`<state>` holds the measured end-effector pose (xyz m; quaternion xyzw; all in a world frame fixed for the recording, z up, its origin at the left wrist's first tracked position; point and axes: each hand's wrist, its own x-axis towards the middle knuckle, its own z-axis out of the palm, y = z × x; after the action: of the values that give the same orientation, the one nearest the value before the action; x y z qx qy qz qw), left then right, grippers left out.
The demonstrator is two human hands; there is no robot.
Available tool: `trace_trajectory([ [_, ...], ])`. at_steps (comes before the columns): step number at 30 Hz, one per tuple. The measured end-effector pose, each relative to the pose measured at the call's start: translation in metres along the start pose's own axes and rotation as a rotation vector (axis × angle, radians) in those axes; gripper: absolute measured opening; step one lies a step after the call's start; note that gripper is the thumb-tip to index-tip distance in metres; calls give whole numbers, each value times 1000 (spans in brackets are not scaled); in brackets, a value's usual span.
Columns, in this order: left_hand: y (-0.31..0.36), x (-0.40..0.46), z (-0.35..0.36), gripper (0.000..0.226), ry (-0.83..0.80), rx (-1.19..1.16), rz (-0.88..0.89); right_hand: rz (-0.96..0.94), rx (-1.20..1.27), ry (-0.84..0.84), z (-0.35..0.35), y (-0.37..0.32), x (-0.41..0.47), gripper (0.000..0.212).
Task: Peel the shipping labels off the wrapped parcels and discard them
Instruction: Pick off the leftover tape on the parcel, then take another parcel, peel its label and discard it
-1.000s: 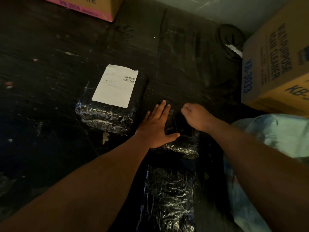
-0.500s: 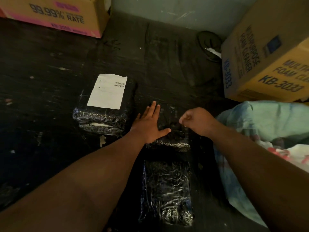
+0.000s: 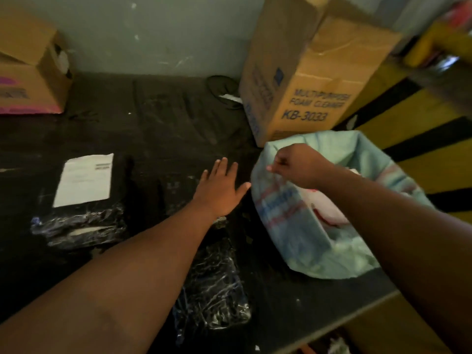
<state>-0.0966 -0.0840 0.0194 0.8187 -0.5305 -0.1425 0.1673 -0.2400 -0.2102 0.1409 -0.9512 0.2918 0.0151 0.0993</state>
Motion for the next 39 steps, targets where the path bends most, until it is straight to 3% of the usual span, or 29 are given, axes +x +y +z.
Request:
trace_trajectory([
  [4,83,8,6,74,38,-45,187,153,-85,-20,-51,50,-35,15],
  [6,112,10,14,73,20,-30,231,209,-144,-27,-72,71,-51,21],
  [11,136,10,38,80,-91,-5,139,352,-217,-56,-100,111,-72,25],
  [15,136,7,46,81,-82,-4,110,345,-246,-23,-107,126,-84,22],
  [19,139,5,43,81,-76,33,64,276,-377,-8,-107,132,-91,35],
  [21,140,2,42,80,-69,62,52,244,-396,3,-106,135,-92,27],
  [25,140,-4,35,81,-58,120,47,191,-237,14,-102,132,-89,28],
  [28,129,-15,27,82,-13,115,21,93,-161,12,-89,118,-71,54],
  [33,62,-65,19,81,40,132,-155,-104,95,45,-30,52,-40,37],
  [39,-56,-163,41,72,94,93,-525,-134,205,-197,85,-26,-11,48],
])
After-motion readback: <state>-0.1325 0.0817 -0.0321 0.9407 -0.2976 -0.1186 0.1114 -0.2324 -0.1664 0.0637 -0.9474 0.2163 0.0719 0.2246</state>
